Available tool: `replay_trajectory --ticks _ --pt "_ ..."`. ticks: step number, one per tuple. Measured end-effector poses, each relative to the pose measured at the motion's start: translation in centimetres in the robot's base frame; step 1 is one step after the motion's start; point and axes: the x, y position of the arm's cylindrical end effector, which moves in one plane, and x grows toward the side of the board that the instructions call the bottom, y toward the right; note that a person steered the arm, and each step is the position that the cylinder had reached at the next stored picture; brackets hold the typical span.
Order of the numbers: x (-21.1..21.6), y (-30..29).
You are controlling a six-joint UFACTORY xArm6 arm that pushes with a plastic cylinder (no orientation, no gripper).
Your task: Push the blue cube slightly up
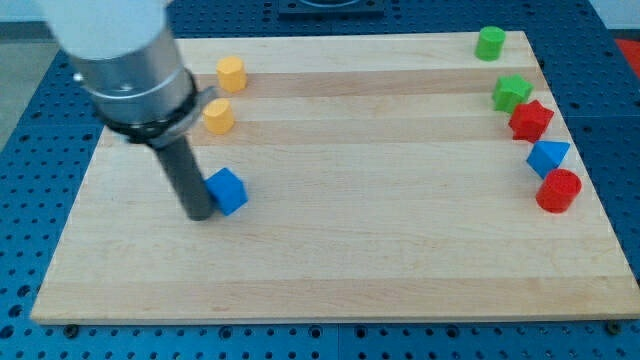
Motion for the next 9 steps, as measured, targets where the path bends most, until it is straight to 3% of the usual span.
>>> replay_trajectory --ticks 3,5,7,8,9 --pt "-3.0 13.4" --pt "-2.0 13.6" --pt "-0.8 7.8" --pt "-1.5 4.4" --pt "-4.9 4.4"
